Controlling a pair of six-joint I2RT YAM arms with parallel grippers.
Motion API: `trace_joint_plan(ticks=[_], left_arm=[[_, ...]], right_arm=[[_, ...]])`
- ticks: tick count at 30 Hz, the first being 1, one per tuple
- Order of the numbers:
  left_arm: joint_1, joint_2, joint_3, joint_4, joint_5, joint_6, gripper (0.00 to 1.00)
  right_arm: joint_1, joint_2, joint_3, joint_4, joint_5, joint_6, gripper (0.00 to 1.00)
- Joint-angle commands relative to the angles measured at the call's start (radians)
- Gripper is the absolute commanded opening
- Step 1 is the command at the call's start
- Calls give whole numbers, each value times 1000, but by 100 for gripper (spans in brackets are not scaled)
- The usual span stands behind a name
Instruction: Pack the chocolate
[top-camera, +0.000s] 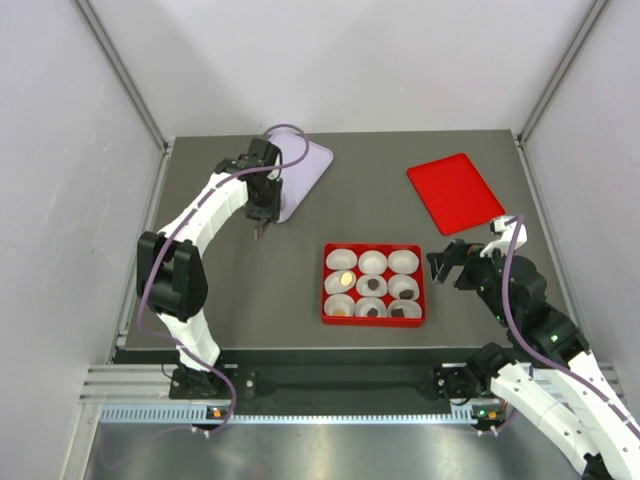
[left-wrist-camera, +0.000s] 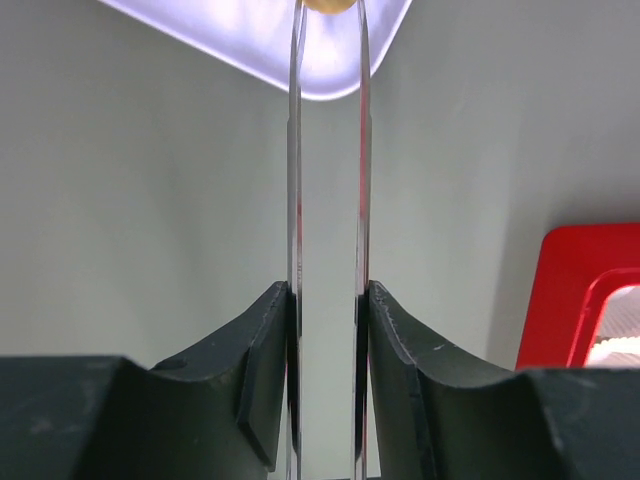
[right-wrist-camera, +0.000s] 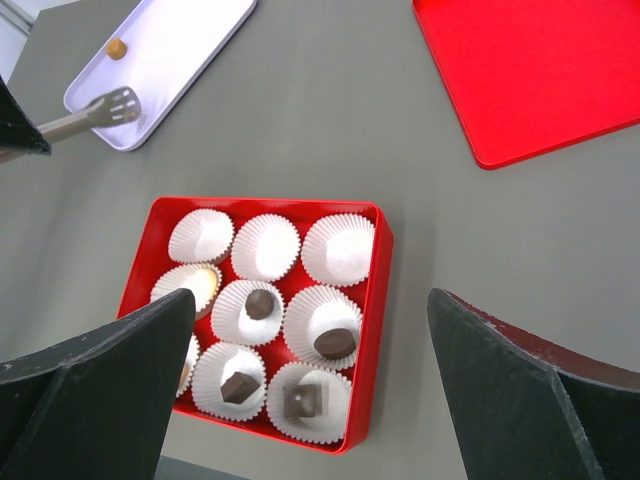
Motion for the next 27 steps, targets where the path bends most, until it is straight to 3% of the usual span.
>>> trace_joint_plan(ticks=[1,12,17,23,27], left_arm=[[-2,-17,67,-2,-24,2,38],[-22,-55,192,-48,24,-7,37],[-131,-83,215,-43,128,-4,37],[-341,-110,181,-31,195,-30,37],[-476,-121,144,-11,182,-51,37]], right_arm=[[-7,-7,-1,23,6,7,100],[-8,-9,9,23,7,5,100],[-7,-1,19,20,16,2,100],[-8,-9,36,9,25,-1,100],[-8,-9,48,-7,30,-6,100]])
